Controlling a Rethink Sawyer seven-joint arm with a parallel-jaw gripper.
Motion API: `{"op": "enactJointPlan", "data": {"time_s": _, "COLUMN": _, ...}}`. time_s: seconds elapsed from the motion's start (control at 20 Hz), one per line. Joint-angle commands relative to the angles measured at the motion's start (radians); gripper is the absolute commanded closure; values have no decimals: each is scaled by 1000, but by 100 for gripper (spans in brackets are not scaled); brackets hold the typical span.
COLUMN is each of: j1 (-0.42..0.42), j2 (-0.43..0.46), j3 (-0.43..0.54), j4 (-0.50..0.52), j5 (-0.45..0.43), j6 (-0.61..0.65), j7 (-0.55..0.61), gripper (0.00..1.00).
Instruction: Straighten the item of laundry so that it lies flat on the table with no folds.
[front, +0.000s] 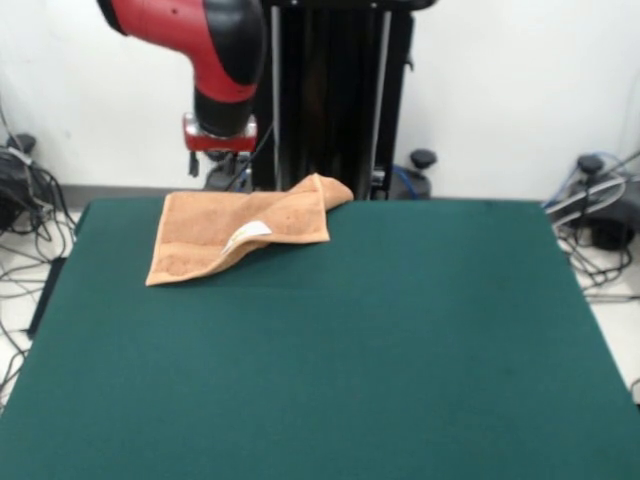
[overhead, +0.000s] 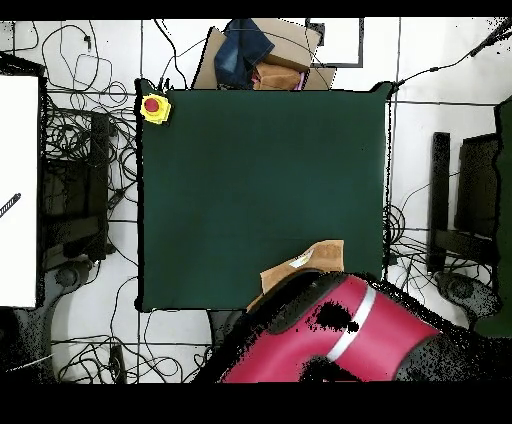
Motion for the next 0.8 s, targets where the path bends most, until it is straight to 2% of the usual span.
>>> {"op": "enactJointPlan", "data": {"time_s": 0.05, "j1": 55, "j2": 155, "j3": 41, "j4": -58, "j5": 105, "j6": -58, "j7": 268, "gripper": 0}}
{"op": "enactJointPlan", "data": {"time_s": 0.4, "j1": 78, "j2": 206, "j3": 26, "j4": -88, "j5": 132, "j6": -100, "j7": 260, "gripper": 0}}
{"op": "enactJointPlan", "data": {"time_s": 0.8, "j1": 63, "j2": 240, "j3": 26, "j4": -135, "j5": 124, "j6": -165, "j7": 233, "gripper": 0}}
